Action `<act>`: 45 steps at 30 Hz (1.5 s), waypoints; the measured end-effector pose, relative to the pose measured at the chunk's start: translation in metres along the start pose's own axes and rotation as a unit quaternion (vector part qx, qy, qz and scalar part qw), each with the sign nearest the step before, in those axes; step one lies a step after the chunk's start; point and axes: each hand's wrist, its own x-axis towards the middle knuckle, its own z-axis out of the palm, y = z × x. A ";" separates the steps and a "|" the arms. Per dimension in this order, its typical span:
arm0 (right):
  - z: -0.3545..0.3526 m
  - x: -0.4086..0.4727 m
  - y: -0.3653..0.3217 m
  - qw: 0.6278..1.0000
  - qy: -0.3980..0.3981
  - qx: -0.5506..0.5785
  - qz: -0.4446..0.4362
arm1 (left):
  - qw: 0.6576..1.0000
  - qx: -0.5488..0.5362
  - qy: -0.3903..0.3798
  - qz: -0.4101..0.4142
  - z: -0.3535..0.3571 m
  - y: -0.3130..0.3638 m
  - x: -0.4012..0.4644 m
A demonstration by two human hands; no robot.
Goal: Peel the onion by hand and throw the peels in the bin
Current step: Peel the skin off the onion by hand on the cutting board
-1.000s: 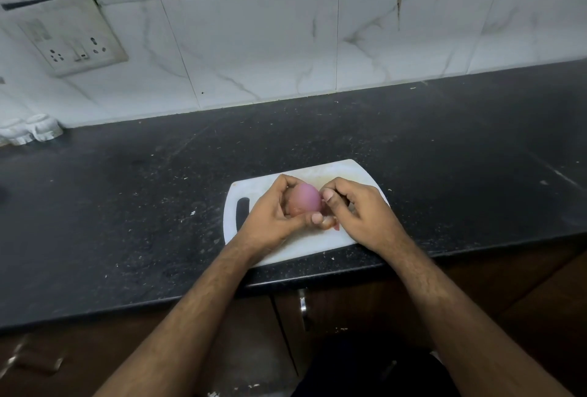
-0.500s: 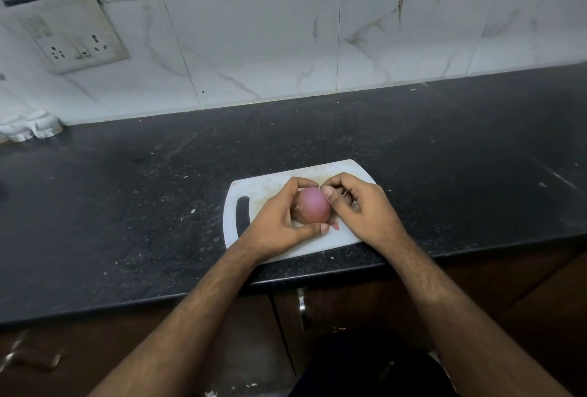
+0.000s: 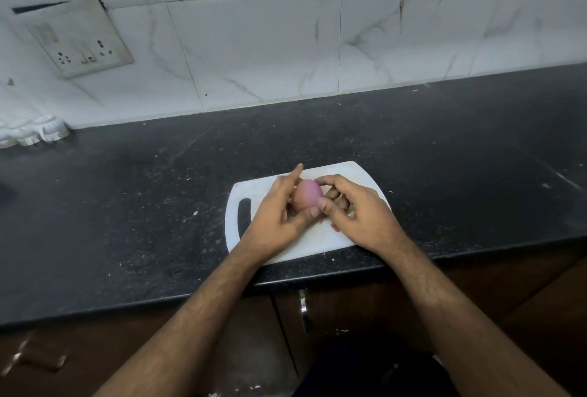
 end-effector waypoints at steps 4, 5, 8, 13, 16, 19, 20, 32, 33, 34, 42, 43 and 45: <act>0.000 0.001 0.004 1.000 0.010 0.015 0.020 | 1.000 -0.013 -0.011 -0.016 -0.001 0.001 -0.002; 0.000 0.001 0.004 1.000 0.014 0.003 0.022 | 1.000 -0.011 -0.016 -0.014 -0.002 0.001 -0.002; 0.000 0.001 0.001 0.999 0.030 -0.013 0.023 | 0.999 -0.015 -0.034 -0.006 -0.003 0.002 -0.001; 0.000 0.001 0.000 1.000 0.003 0.020 0.001 | 0.999 0.011 -0.036 0.011 0.000 0.000 0.003; 0.000 0.003 0.002 0.999 0.002 0.031 0.031 | 0.999 -0.010 -0.017 -0.033 0.001 0.001 0.003; 0.000 0.003 0.001 0.998 0.002 0.038 0.042 | 0.998 0.005 0.005 -0.066 0.002 0.003 0.005; -0.001 0.002 0.000 0.998 0.003 0.038 0.045 | 0.998 0.011 0.005 -0.057 0.003 0.003 0.006; -0.001 0.000 0.000 0.998 -0.003 0.008 0.066 | 0.997 -0.048 -0.028 -0.053 0.000 -0.006 0.003; -0.001 0.000 -0.001 0.998 -0.009 0.015 0.062 | 0.997 -0.050 -0.028 -0.056 0.000 -0.006 0.003; -0.001 0.000 -0.001 0.998 -0.012 0.019 0.055 | 0.997 -0.049 -0.027 -0.058 0.000 -0.005 0.003; -0.002 -0.001 -0.003 0.999 0.026 0.029 0.020 | 0.999 0.012 0.030 -0.007 0.001 0.005 0.000; -0.003 -0.001 -0.004 0.999 0.029 0.027 0.022 | 0.999 0.028 0.030 0.002 0.001 0.006 -0.001; -0.003 -0.002 -0.004 0.999 0.029 0.030 0.031 | 0.998 0.054 0.029 0.016 0.002 0.007 -0.003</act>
